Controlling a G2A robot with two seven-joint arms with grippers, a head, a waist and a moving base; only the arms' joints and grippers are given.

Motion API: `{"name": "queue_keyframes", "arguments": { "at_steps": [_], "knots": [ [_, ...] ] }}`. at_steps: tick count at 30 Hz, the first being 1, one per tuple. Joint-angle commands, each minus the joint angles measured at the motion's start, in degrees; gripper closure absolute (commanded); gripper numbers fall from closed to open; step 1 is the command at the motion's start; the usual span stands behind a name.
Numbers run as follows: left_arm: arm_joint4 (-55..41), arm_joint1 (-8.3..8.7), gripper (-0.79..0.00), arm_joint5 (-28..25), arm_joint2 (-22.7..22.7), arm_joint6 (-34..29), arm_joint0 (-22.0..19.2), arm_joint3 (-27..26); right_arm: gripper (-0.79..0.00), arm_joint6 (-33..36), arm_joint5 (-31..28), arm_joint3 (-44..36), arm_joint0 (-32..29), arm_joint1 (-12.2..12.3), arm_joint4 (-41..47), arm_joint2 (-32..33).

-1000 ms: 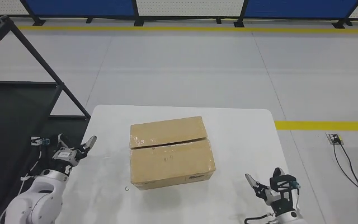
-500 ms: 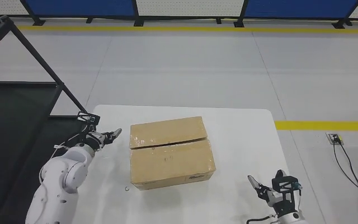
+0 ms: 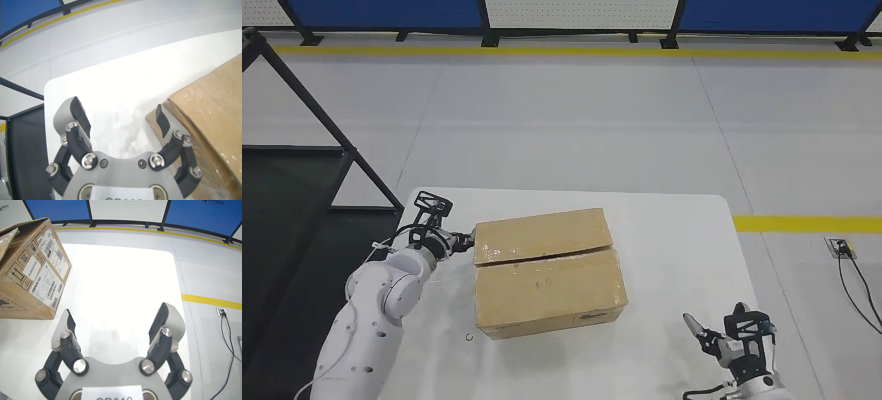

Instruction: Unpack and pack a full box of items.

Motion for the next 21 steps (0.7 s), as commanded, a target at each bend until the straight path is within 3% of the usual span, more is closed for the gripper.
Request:
{"name": "queue_keyframes", "arguments": {
  "at_steps": [1, 21],
  "knots": [
    [0.12, -0.05, -0.785, -0.21, 0.59, 0.03, -0.15, -0.21, -0.785, 0.51, -0.09, 0.06, 0.47, -0.03, -0.26, -0.4],
    [1.81, -1.24, -0.785, -0.29, 8.13, 0.15, -3.85, -0.75, -0.785, 2.06, -1.19, 1.63, 2.76, -0.2, -0.39, -1.08]
  ]
}}
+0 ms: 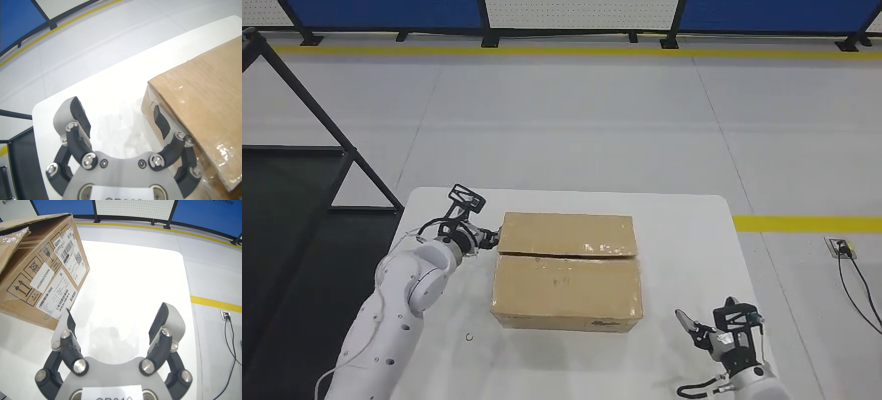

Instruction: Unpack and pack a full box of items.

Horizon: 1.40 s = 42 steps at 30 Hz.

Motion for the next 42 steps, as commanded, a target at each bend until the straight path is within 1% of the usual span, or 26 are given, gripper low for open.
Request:
{"name": "queue_keyframes", "arguments": {
  "at_steps": [1, 5, 8, 10, 14, 16, 17, 19, 20, 21, 22, 23, 28, 30, 31, 33, 36, 38, 42],
  "knots": [
    [0.34, -0.08, -0.785, 0.27, 0.45, 0.26, -0.12, -0.11, -0.785, -0.11, -0.09, 0.13, -0.04, 0.0, 0.16, 0.18],
    [-0.33, -0.02, -0.785, 2.12, -0.73, 1.53, -0.09, -0.26, -0.785, -0.36, -0.47, 0.19, -0.22, 0.0, 0.54, 0.6],
    [-0.39, 0.45, -0.785, 5.02, -3.92, 2.99, 0.8, -0.89, -0.785, -0.42, -2.08, 0.15, -0.27, 0.08, 0.88, 0.93],
    [-0.3, 0.9, -0.785, 7.12, -6.75, 4.17, 2.37, -2.19, -0.785, -0.23, -4.81, 0.09, -0.14, 0.23, 1.2, 1.2],
    [-1.14, 2.06, -0.785, 6.65, -13.03, 5.8, 8.44, -6.9, -0.785, 1.18, -14.31, 0.48, 0.79, 0.84, 5.7, 3.69],
    [-2.2, 2.58, -0.785, 5.61, -16.28, 7.32, 12.33, -9.7, -0.785, 3.59, -17.59, 1.21, 1.76, 1.11, 10.87, 5.66],
    [-3.05, 2.79, -0.785, 5.1, -17.89, 8.29, 14.31, -10.98, -0.785, 5.7, -18.63, 1.34, 2.52, 1.24, 13.47, 6.45],
    [-3.58, 3.03, -0.785, 6.46, -20.66, 10.89, 18.08, -13.43, -0.785, 10.26, -20.29, 1.49, 4.1, 1.53, 17.77, 7.66],
    [-3.8, 3.09, -0.785, 6.85, -21.61, 12.07, 19.93, -14.63, -0.785, 12.62, -20.11, 1.14, 4.75, 1.68, 18.71, 8.24],
    [-3.59, 3.18, -0.785, 6.72, -22.44, 13.33, 21.87, -15.73, -0.785, 14.51, -19.2, 0.19, 5.21, 1.89, 17.15, 9.12],
    [-2.27, 3.31, -0.785, 6.9, -23.27, 14.38, 23.79, -16.65, -0.785, 14.51, -19.2, 0.19, 5.21, 1.89, 17.15, 9.12],
    [-1.63, 3.36, -0.785, 7.05, -23.5, 14.76, 24.4, -16.95, -0.785, 14.51, -19.2, 0.19, 5.21, 1.89, 17.15, 9.12],
    [-1.63, 3.36, -0.785, 7.05, -23.5, 14.76, 24.4, -16.95, -0.785, 14.51, -19.2, 0.19, 5.21, 1.89, 17.15, 9.12],
    [-1.63, 3.36, -0.785, 7.05, -23.5, 14.76, 24.4, -16.95, -0.785, 14.42, -20.19, 0.02, 5.23, 1.86, 17.98, 8.37],
    [-1.63, 3.36, -0.785, 7.05, -23.5, 14.76, 24.4, -16.95, -0.785, 15.21, -22.1, 0.31, 5.47, 1.9, 19.09, 7.34],
    [-4.83, 3.19, -0.785, 6.95, -23.65, 15.91, 24.61, -17.44, -0.785, 17.0, -24.93, 1.16, 6.98, 2.02, 23.64, 6.42],
    [-11.96, 3.22, -0.785, 2.85, -25.37, 16.72, 25.55, -19.06, -0.785, 22.7, -27.88, 3.03, 10.06, 2.34, 33.9, 5.77],
    [-16.16, 3.4, -0.785, -1.09, -27.15, 17.28, 26.75, -20.03, -0.785, 28.45, -28.0, 5.11, 13.01, 2.69, 42.5, 5.67],
    [-24.17, 3.92, -0.785, -11.53, -30.48, 17.85, 29.21, -20.06, -0.785, 41.77, -27.13, 10.53, 20.02, 3.5, 60.95, 4.5]
  ]
}}
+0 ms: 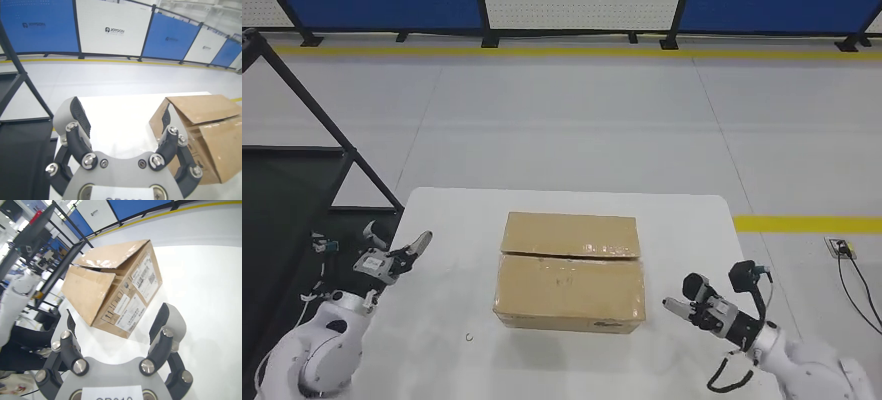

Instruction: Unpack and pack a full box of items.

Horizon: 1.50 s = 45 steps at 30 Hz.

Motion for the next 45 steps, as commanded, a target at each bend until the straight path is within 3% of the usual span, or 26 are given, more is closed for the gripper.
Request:
{"name": "queue_keyframes", "arguments": {
  "at_steps": [1, 3, 4, 11, 15, 19, 30, 39, 45],
  "knots": [
    [-2.95, 0.27, -0.785, -5.59, -1.17, -0.07, 1.07, 0.27, -0.785, 7.52, 1.31, 3.25, 3.68, 0.34, 11.18, -0.78],
    [-7.08, 0.58, -0.785, -12.22, -1.46, -1.75, 2.46, 0.78, -0.785, 14.86, 4.12, 6.72, 7.22, 0.71, 20.07, -1.74],
    [-8.88, 0.73, -0.785, -14.52, -1.69, -2.76, 2.79, 1.07, -0.785, 14.86, 4.12, 6.72, 7.22, 0.71, 20.07, -1.74],
    [-8.88, 0.73, -0.785, -14.52, -1.69, -2.76, 2.79, 1.07, -0.785, 14.86, 4.12, 6.72, 7.22, 0.71, 20.07, -1.74],
    [-9.7, 0.66, -0.785, -12.88, -0.36, -3.1, 2.79, 0.11, -0.785, 11.41, 6.0, 6.67, 7.62, 0.44, 19.96, -4.16],
    [-17.83, 0.68, -0.785, -11.04, 1.41, -6.68, 1.57, 0.03, -0.785, 8.9, 6.96, 9.66, 10.7, -0.02, 22.52, -8.01],
    [-32.7, 1.83, -0.785, -9.63, 0.51, -18.52, -0.39, 2.94, -0.785, 14.12, 6.66, 19.08, 18.29, 0.02, 28.76, -12.19],
    [-34.57, 2.2, -0.785, -9.38, 0.18, -20.24, -0.69, 3.47, -0.785, 17.49, 5.25, 22.0, 20.18, 0.32, 33.1, -13.36],
    [-34.57, 2.2, -0.785, -9.38, 0.18, -20.24, -0.69, 3.47, -0.785, 24.67, 2.87, 21.68, 19.87, 0.74, 40.2, -13.31]
  ]
}}
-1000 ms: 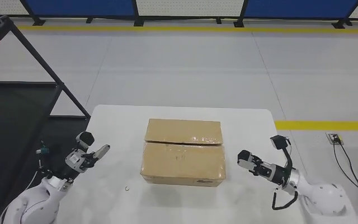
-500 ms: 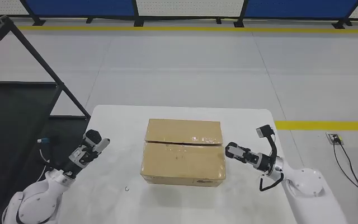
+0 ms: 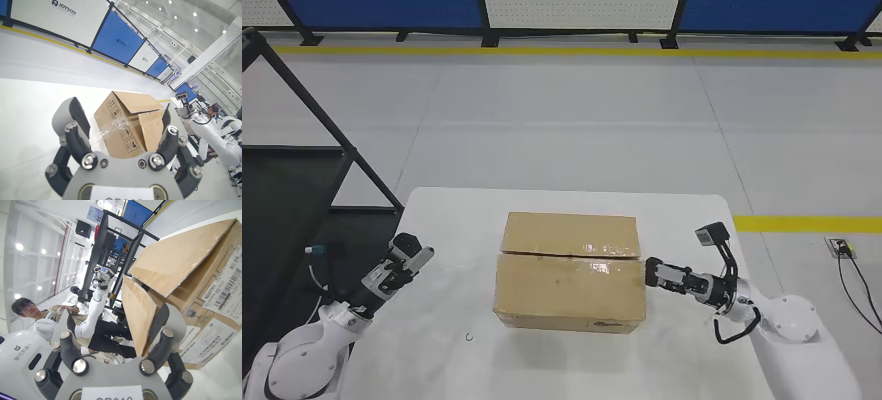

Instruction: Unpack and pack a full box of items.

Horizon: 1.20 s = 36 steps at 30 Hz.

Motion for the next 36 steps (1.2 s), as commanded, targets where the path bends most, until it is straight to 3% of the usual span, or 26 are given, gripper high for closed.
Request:
{"name": "queue_keyframes", "arguments": {
  "at_steps": [1, 12, 16, 26, 31, 36],
  "knots": [
    [0.0, 0.0, -0.785, 0.0, 0.0, 0.0, 0.0, 0.0, -0.785, 3.48, -1.23, -0.72, -0.43, 0.21, 1.92, 0.01],
    [0.5, 0.05, -0.785, 0.51, 1.05, -0.39, 0.36, -1.06, -0.785, 7.78, 1.61, -18.31, -9.75, 3.3, 8.44, 1.98],
    [-0.89, 0.39, -0.785, -3.39, 2.57, -4.15, 0.68, -2.13, -0.785, 6.52, 0.34, -22.48, -13.96, 4.87, 5.7, 2.05],
    [0.41, 2.34, -0.785, -15.17, 3.97, -17.89, 2.74, -3.25, -0.785, 2.18, -3.99, -20.95, -17.06, 8.25, 2.5, -2.28],
    [7.77, 2.76, -0.785, -17.06, 4.23, -17.19, 4.18, -3.8, -0.785, 0.63, -5.54, -19.05, -15.6, 9.56, 2.99, -5.64],
    [8.96, 3.01, -0.785, -16.05, 6.38, -16.46, 5.01, -3.82, -0.785, -0.3, -6.47, -18.14, -13.77, 10.93, 3.21, -8.38]
  ]
}}
